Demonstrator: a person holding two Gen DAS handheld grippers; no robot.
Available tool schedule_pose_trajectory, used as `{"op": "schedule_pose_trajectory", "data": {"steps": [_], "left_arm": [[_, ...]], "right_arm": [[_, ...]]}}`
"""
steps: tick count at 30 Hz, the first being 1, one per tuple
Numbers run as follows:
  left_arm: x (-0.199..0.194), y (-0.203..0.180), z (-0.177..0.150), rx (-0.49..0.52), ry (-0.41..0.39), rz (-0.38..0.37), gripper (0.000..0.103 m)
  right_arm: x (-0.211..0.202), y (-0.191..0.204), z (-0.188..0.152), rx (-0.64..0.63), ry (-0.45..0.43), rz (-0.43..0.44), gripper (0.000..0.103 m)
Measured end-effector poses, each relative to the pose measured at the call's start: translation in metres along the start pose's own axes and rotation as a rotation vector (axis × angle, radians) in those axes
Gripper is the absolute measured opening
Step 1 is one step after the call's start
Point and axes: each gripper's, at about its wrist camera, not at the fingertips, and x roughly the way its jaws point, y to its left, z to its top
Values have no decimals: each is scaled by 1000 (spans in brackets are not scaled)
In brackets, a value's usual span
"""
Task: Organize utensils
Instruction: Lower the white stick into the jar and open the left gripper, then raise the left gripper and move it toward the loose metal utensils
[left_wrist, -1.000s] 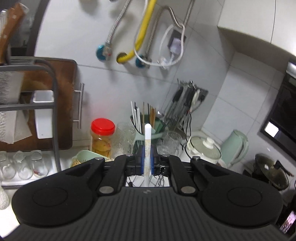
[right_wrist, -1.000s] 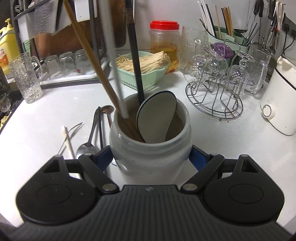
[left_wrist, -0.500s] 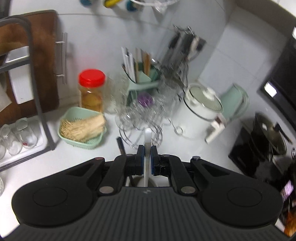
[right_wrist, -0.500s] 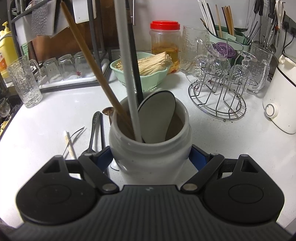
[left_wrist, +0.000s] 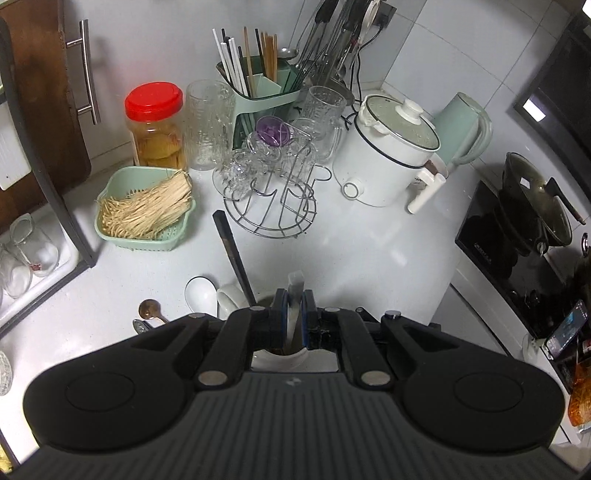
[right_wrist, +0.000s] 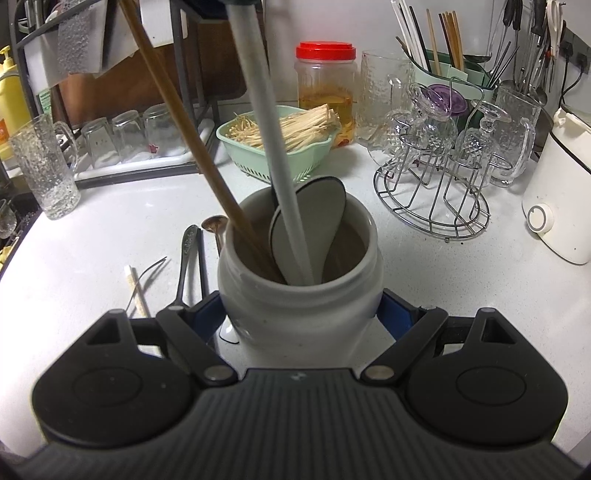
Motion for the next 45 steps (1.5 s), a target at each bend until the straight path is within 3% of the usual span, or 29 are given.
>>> {"op": "schedule_pose_trajectory", "data": {"steps": [7,16,19,24,32,37,45], "left_arm": [[4,-2,7,7,-2,9,8],[-6,-1,8,-27,-62,51,9],[-11,1,7,-45,-89,68,23],[-26,0,1,-75,-154,80,26],[-57,-5,-18,-143,-264,97,26],[-77,-10,-38,-133,-335,176,26],[-78,22,-75,-241,-339,231,26]], "right_arm": [[0,-1,0,-6,-1,6,90],[3,-1,2,-12,-7,16,90],[4,-2,2,-16,-12,19,90],[5,-3,4,-27,-17,28,90],[8,-6,6,-44,-16,43,90],[11,-7,9,-44,-21,45,90],[15,-7,12,-50,-25,48,90]]}}
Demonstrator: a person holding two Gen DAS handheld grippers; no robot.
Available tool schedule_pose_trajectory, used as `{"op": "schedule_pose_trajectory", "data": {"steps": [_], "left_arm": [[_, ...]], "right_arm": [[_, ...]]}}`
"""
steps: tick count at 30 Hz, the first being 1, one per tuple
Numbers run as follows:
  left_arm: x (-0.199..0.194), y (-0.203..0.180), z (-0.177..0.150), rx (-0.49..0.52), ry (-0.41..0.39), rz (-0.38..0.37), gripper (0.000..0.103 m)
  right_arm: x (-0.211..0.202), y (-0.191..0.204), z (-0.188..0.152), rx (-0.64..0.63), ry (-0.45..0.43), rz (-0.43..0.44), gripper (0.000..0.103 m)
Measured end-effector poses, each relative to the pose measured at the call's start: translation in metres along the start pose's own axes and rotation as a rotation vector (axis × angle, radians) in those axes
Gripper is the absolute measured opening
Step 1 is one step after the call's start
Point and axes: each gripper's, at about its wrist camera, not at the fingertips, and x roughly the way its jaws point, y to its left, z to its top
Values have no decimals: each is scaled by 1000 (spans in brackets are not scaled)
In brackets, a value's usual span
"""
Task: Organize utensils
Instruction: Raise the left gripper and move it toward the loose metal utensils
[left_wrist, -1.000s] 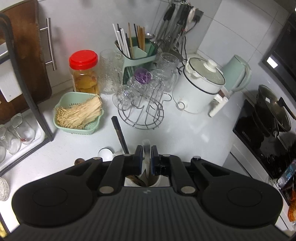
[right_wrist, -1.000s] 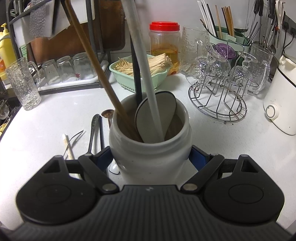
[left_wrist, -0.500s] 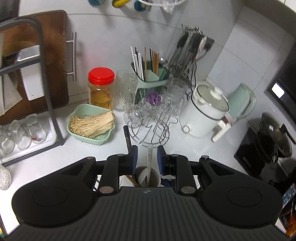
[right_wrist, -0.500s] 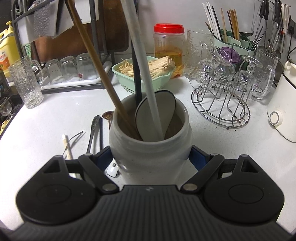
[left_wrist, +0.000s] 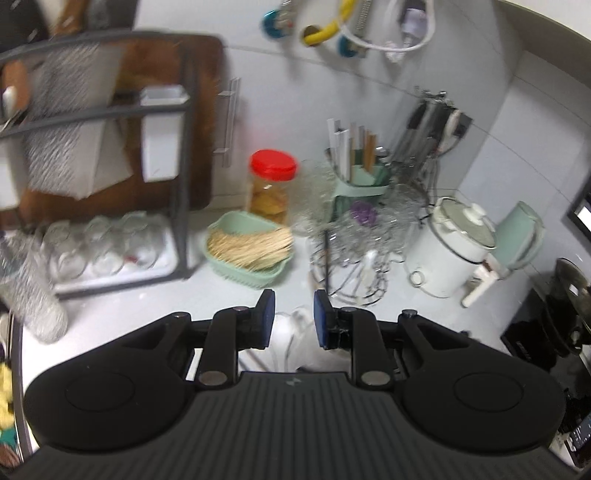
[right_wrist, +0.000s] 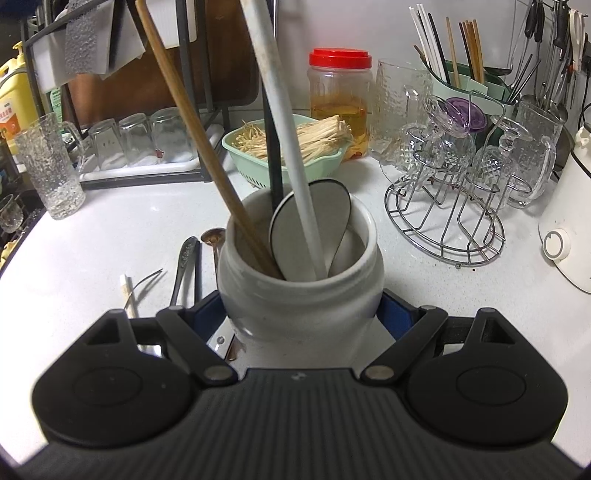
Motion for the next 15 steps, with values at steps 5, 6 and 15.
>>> {"op": "schedule_pose_trajectory", "data": {"steps": [5,6,15], "left_arm": [[13,19,-20,-12,40,31,26],[16,22,-23,-17,48,35,26],[76,59,-51,-46,173,56,26]], "right_arm": [[0,0,0,1,-7,1,90],[0,0,0,3,-7,1,90],[-1,1,-4,30,-34,-14,90]]}}
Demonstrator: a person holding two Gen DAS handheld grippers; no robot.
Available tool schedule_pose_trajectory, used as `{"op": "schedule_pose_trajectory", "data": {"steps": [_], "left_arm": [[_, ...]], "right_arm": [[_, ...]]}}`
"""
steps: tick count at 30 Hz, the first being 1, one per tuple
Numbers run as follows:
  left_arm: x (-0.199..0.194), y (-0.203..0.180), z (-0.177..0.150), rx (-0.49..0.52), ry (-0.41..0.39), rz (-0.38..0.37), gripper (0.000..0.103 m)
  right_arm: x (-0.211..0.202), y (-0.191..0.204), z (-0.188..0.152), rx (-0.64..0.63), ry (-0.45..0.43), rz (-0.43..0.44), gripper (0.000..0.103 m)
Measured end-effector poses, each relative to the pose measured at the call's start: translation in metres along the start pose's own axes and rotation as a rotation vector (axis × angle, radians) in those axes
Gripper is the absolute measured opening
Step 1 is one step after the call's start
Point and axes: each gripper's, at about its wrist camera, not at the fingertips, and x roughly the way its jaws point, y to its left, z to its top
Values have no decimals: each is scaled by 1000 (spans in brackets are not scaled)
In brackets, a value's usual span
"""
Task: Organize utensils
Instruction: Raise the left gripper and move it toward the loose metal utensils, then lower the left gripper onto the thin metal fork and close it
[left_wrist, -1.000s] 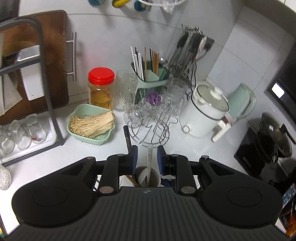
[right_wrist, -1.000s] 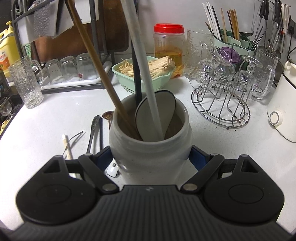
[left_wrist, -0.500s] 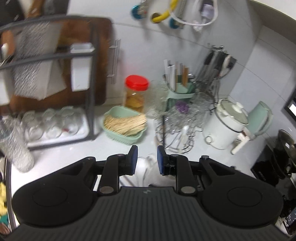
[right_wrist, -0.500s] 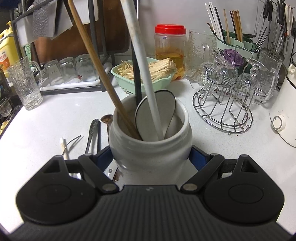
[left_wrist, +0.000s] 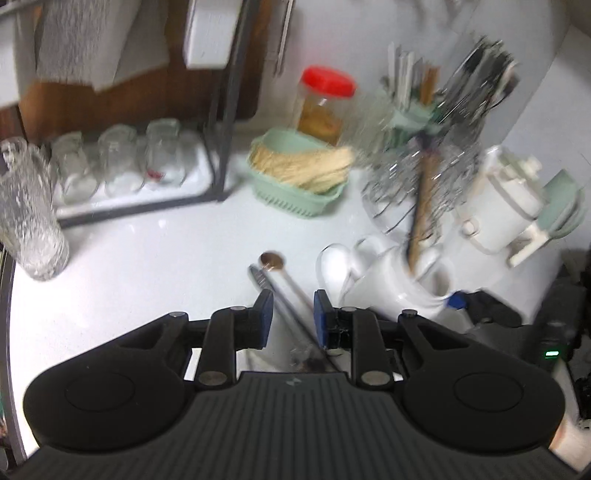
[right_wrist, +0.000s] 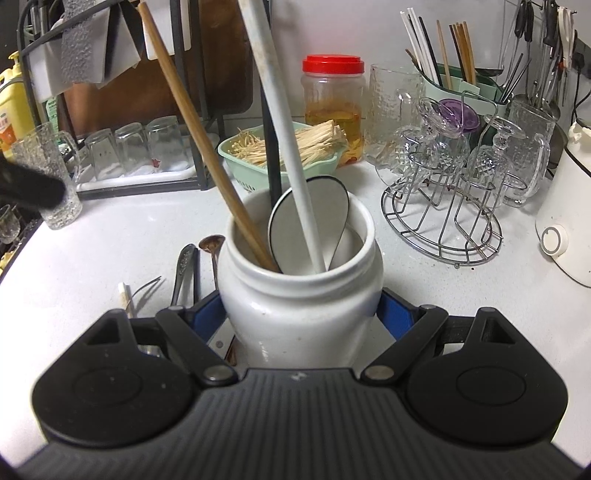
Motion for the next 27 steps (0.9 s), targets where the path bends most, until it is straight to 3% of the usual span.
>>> {"op": "schedule_pose_trajectory", "data": {"steps": [6,23,27], "left_arm": [[29,16,-2,-12,70,-13,26],[73,41,-15,-86,164,-56,26],[80,48,-20,-117,181,-74,38]], "right_arm": [[0,2,-1,9,-10,-12,90],[2,1,0,11,-7,-13,90],[4,-2,2,9,2,2,90]]}}
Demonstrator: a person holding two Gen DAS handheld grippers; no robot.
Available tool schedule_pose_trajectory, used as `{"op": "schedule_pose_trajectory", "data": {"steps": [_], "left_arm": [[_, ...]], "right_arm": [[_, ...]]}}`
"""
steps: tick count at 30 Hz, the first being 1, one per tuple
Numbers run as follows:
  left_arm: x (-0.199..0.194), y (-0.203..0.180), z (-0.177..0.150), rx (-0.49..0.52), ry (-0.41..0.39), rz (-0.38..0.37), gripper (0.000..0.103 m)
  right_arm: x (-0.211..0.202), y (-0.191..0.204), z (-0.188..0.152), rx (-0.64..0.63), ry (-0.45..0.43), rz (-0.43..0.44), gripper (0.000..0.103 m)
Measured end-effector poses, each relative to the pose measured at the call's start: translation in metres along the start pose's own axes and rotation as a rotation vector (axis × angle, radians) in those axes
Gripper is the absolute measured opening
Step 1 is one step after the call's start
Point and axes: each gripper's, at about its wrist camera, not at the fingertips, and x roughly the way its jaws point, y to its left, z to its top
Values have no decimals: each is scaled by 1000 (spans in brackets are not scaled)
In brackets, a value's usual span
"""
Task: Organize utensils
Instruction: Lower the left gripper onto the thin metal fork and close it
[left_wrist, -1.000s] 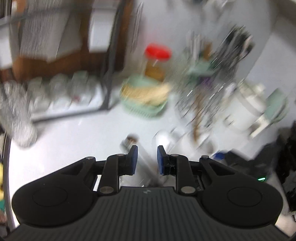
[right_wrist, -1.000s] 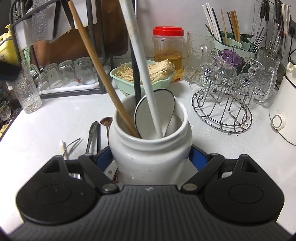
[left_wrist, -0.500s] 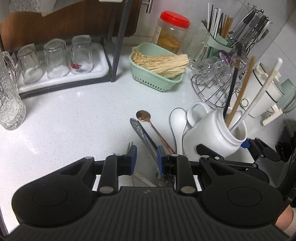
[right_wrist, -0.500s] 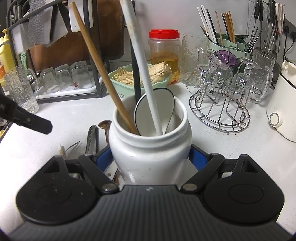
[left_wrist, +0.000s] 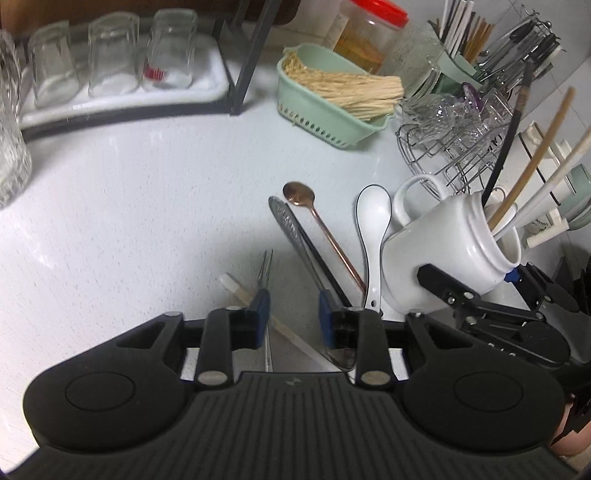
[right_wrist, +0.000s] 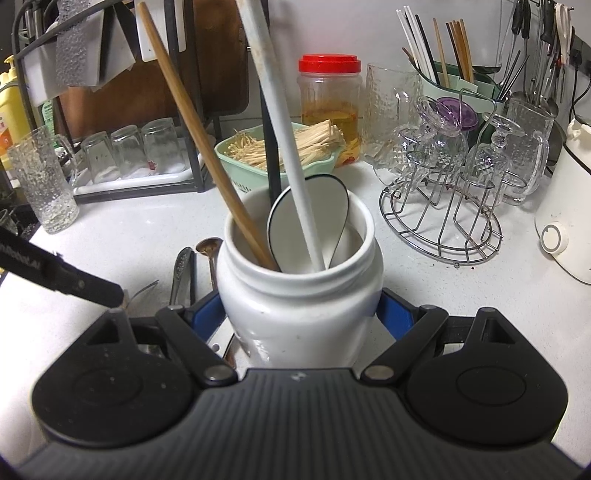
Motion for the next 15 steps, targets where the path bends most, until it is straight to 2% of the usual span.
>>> {"op": "schedule_pose_trajectory", "data": {"steps": [8,15], "left_arm": [[5,14,0,-65,-39,-4,38],[20,26,1,-144,-24,-52,38]], "right_arm": [[9,-1,6,-13,3,5,90],[7,-5,7,-29,13,26,90]]}}
